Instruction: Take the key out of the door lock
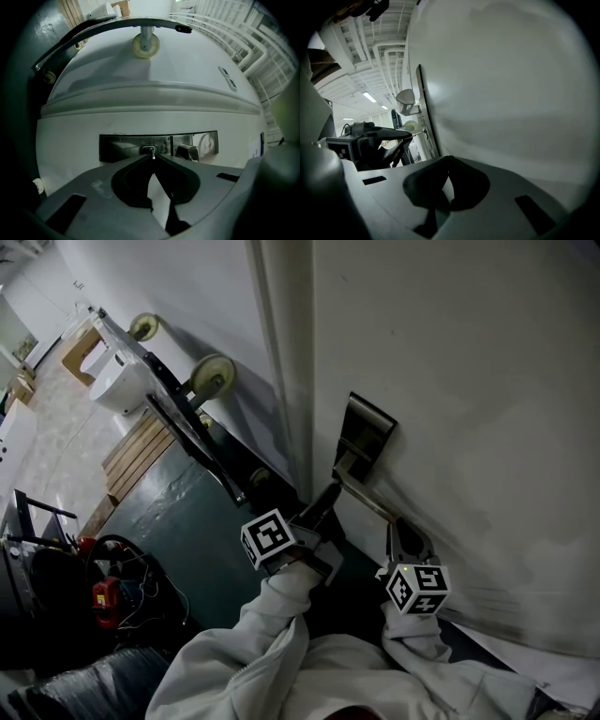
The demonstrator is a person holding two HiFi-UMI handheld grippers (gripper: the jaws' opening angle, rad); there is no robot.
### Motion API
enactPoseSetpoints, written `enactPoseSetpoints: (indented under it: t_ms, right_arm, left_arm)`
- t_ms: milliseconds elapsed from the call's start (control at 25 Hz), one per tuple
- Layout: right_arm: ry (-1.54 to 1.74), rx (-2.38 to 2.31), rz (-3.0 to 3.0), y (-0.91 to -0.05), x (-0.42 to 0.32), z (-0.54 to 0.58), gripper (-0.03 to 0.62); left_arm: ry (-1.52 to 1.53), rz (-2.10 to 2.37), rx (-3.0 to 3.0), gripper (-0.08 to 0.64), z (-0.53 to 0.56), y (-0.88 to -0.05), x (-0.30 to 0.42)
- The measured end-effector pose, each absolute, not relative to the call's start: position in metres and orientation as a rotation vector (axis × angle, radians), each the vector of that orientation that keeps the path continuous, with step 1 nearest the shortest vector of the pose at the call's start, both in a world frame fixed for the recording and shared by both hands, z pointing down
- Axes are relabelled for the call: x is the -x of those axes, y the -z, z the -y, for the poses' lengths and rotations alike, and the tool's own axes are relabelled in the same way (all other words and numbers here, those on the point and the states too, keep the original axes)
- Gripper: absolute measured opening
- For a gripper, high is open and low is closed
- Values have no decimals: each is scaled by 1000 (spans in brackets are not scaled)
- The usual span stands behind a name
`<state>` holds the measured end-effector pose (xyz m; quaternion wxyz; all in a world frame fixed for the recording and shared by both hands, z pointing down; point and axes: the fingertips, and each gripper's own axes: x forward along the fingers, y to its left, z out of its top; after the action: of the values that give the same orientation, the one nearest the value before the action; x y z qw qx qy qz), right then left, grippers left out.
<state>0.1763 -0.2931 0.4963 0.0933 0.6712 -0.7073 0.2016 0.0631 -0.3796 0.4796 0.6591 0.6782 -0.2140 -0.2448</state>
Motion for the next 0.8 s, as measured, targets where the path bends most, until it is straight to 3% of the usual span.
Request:
enactPoseSetpoints:
  t_ms: [800]
  right_arm:
    - [-576, -1984, 2126, -492, -165, 280, 52]
  left_arm:
    - [524, 453, -1586, 26, 353, -487, -44]
